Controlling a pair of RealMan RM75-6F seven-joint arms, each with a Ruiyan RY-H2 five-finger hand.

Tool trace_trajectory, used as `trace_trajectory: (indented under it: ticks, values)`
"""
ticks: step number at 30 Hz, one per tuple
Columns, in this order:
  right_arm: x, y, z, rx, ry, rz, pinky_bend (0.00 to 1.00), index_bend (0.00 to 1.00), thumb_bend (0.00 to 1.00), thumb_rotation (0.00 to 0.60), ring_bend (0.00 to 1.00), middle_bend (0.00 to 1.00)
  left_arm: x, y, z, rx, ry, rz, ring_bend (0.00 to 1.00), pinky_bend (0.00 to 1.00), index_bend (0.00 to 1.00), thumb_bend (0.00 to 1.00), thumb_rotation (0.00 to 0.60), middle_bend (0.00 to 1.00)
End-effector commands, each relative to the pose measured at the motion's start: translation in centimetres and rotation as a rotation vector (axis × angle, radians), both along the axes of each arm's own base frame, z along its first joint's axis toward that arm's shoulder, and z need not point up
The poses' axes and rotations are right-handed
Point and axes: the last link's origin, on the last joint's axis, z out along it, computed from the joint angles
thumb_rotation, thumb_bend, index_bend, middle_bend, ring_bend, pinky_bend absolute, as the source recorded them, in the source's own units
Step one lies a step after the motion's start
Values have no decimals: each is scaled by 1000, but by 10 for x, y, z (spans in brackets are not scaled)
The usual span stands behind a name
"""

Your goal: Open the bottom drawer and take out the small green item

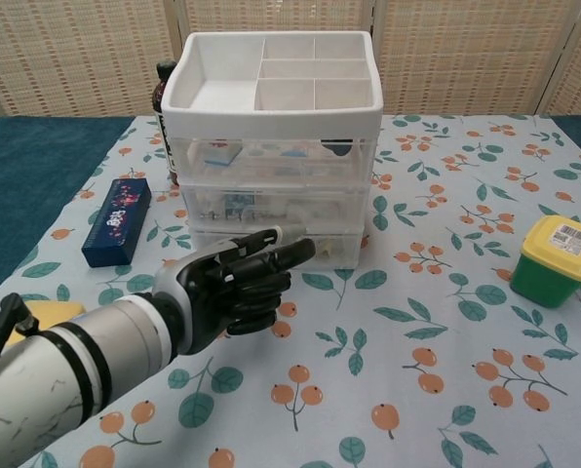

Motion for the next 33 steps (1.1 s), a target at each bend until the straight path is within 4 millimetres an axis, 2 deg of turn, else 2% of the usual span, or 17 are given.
trace_trajectory:
  ticks: [1,10,33]
  values:
    - [0,0,0,0,1,-3,36,62,307,600,39,122,1,3,-3,-7,-34,44,1000,1000,123,339,600,1000]
    - [0,0,0,1,4,-6,36,62,308,600,39,122,2,8,-7,-16,-119,148,1000,1000,126,339,600,1000]
    - [0,5,3,-13,6,-17,36,62,308,600,39,124,3,17,-12,16,-168,212,1000,1000,148,339,600,1000]
